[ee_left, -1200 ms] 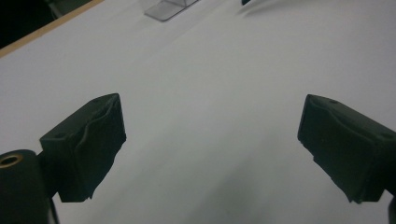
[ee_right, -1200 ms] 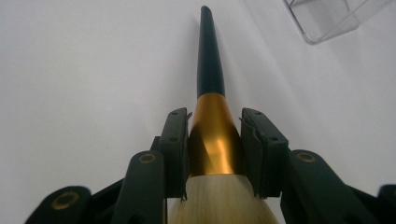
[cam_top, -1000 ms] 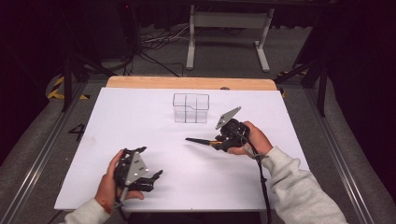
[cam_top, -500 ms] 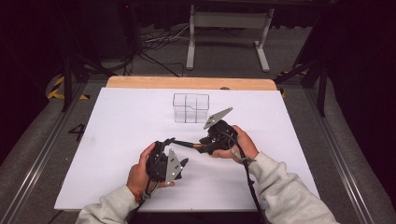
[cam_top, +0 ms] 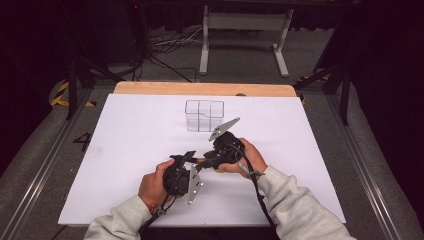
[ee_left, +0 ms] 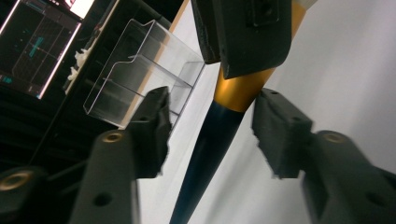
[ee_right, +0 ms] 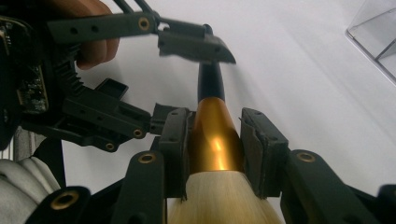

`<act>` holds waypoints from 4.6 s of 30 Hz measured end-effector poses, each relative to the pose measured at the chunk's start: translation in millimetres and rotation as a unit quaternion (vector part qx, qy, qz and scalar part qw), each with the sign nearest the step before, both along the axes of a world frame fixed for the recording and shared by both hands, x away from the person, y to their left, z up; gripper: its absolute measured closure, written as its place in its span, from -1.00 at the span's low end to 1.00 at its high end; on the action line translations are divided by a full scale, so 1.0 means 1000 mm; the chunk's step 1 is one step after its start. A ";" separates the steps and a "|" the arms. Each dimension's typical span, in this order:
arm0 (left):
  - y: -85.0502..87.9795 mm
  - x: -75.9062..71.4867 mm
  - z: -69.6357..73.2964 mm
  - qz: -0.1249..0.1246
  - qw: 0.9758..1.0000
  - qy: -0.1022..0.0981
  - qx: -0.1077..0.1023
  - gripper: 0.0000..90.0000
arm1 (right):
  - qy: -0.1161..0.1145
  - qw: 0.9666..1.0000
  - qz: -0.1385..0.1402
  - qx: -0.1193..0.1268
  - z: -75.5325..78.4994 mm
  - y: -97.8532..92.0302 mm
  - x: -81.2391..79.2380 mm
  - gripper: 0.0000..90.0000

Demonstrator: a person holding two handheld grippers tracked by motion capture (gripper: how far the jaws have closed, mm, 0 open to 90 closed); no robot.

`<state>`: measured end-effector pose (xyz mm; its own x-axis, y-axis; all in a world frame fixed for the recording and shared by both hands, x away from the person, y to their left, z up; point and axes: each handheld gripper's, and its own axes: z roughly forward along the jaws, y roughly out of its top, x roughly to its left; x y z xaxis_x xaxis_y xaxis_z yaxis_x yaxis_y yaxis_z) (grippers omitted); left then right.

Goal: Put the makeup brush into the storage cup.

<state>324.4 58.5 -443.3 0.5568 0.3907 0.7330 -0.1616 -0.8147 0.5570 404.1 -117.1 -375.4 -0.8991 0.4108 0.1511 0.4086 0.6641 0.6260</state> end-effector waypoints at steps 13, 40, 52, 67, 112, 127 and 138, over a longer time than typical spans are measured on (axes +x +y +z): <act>-0.004 -0.003 -0.006 -0.007 0.998 -0.005 0.055 0.54 | -0.001 1.000 0.003 -0.004 -0.003 0.005 -0.003 0.42; 0.005 -0.002 -0.003 -0.003 0.997 0.011 0.074 0.63 | -0.153 0.982 -0.067 0.087 0.042 -0.052 -0.020 0.05; 0.014 0.005 0.002 -0.005 0.999 0.045 0.022 0.63 | -0.231 0.961 -0.123 0.092 0.033 -0.102 -0.041 -0.20; 0.042 0.022 0.018 -0.006 0.980 0.138 -0.140 0.63 | -0.249 0.958 -0.122 0.071 -0.004 -0.125 -0.059 -0.38; 0.087 0.053 0.048 -0.037 0.895 0.201 -0.398 0.63 | -0.299 0.925 -0.218 0.085 -0.059 -0.161 -0.087 -0.85; 0.061 0.082 0.085 -0.060 0.891 0.182 -0.413 0.63 | -0.297 0.922 -0.227 0.102 -0.057 -0.165 -0.085 -0.85; 0.031 0.110 0.106 -0.070 0.891 0.180 -0.411 0.63 | -0.296 0.922 -0.219 0.119 -0.057 -0.164 -0.087 -0.85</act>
